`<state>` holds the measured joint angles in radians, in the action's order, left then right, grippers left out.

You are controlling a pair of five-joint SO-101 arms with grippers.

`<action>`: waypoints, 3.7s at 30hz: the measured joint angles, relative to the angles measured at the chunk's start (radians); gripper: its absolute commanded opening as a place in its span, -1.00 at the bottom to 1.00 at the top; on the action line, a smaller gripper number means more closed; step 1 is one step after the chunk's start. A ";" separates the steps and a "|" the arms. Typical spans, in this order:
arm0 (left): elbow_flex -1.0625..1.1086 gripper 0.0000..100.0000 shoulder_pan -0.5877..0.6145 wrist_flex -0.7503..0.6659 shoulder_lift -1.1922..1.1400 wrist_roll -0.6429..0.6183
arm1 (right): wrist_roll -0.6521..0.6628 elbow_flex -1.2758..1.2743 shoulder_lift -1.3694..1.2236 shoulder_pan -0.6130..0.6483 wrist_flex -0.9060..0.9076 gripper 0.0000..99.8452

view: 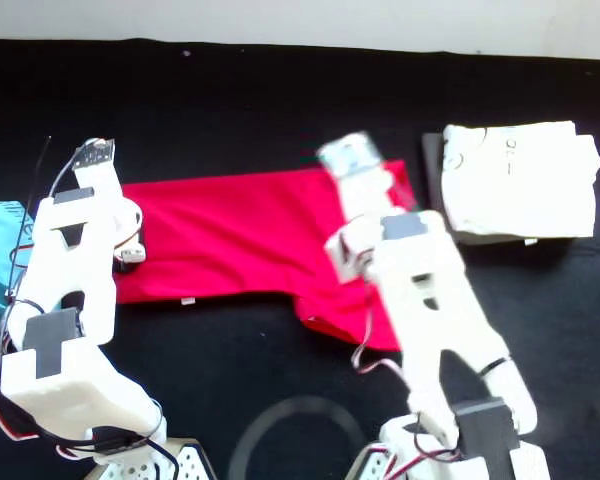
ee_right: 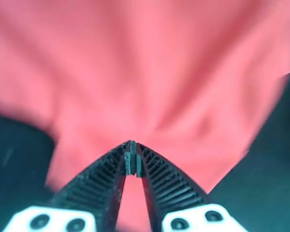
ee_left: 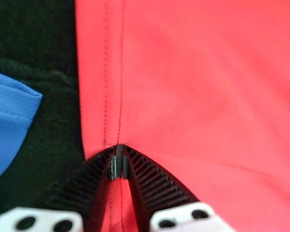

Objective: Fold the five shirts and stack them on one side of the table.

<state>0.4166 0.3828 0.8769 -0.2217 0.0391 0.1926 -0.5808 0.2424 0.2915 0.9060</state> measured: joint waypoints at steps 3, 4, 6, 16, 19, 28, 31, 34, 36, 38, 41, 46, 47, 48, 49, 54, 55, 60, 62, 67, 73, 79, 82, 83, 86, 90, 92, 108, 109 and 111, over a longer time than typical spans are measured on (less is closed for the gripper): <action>0.000 -0.98 0.000 0.000 0.000 0.000 | -0.002 0.074 -0.094 -0.087 -0.196 -0.98; 0.000 -0.98 0.000 0.000 0.000 0.000 | -0.002 0.127 -0.143 -0.107 -0.219 -0.98; 0.000 -0.98 0.000 0.000 0.000 0.000 | -0.002 0.256 -0.262 -0.129 -0.222 -0.98; 0.000 -0.98 0.000 0.000 0.000 0.000 | -0.002 1.017 -0.914 -0.135 0.049 -0.99; 0.000 -0.98 0.000 0.000 0.000 0.000 | -0.002 1.208 -1.037 -0.137 0.132 -0.99; 0.000 -0.98 0.000 0.000 0.000 0.000 | -0.002 1.672 -1.404 -0.192 0.149 -0.99; 0.000 -0.98 0.000 0.000 0.000 0.000 | -0.002 1.797 -1.484 -0.195 0.158 -0.99; 0.000 -0.98 0.000 0.000 0.000 0.000 | -0.002 1.886 -1.510 -0.196 0.195 -0.99; 0.000 -0.98 0.000 0.000 0.000 0.000 | -0.002 1.956 -1.516 -0.203 0.245 -0.99; 0.000 -0.98 0.000 0.000 0.000 0.000 | -0.002 2.033 -1.516 -0.210 0.310 -0.99; 0.000 -0.98 0.000 0.000 0.000 0.000 | -0.002 2.160 -1.516 -0.210 0.414 -0.98; 0.000 -0.98 0.000 0.000 0.000 0.000 | -0.002 2.223 -1.514 -0.207 0.595 -0.98; 0.000 -0.98 0.000 0.000 0.000 0.000 | -0.002 2.223 -1.513 -0.207 0.632 -0.98; 0.000 -0.98 0.000 0.000 0.000 0.000 | -0.002 2.223 -1.504 -0.207 0.669 -0.98; 0.000 -0.98 0.000 0.000 0.000 0.000 | -0.002 2.223 -1.490 -0.207 0.706 -0.98; 0.000 -0.98 0.000 0.000 0.000 0.000 | -0.002 2.225 -1.379 -0.207 0.838 -0.98; 0.000 -0.98 0.000 0.000 0.000 0.000 | -0.002 2.225 -1.359 -0.207 0.842 -0.98; 0.000 -0.98 0.000 0.000 0.000 0.000 | -0.002 2.225 -1.254 -0.189 0.848 -0.98; 0.000 -0.98 0.000 0.000 0.000 0.000 | -0.002 2.225 -1.186 -0.166 0.848 -0.98; 0.000 -0.98 0.000 0.000 0.000 0.000 | -0.002 2.007 -0.922 -0.110 0.848 -0.98; 0.000 -0.98 0.000 0.000 0.000 0.000 | 0.000 1.458 -0.565 -0.029 0.848 -0.90; 0.000 -0.98 0.000 0.000 0.000 0.000 | 0.180 0.908 -0.325 0.055 0.848 -0.59; 0.000 -0.98 0.000 0.000 0.000 0.000 | 0.325 0.681 -0.275 0.089 0.838 -0.59; 0.000 -0.98 0.000 0.000 0.000 0.000 | 0.362 0.615 -0.265 0.095 0.821 -0.59; 0.000 -0.98 0.000 0.000 0.000 0.000 | 0.420 0.439 -0.256 0.103 0.729 -0.59; 0.000 -0.98 0.000 0.000 0.000 0.000 | 0.445 0.281 -0.255 0.109 0.606 -0.59; 0.000 -0.98 0.000 0.000 0.000 0.000 | 0.448 0.224 -0.255 0.126 0.566 -0.59; 0.000 -0.98 0.000 0.000 0.000 0.000 | 0.450 0.094 -0.256 0.221 0.316 -0.59; 0.000 -0.98 0.000 0.000 0.000 0.000 | 0.450 0.094 -0.267 0.221 0.315 -0.59; 0.000 -0.98 0.000 0.000 0.000 0.000 | 0.450 0.094 -0.310 0.221 0.313 -0.59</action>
<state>0.4166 0.3828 0.8769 -0.2217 0.0391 0.6421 -0.4872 -0.0675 0.5125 1.2190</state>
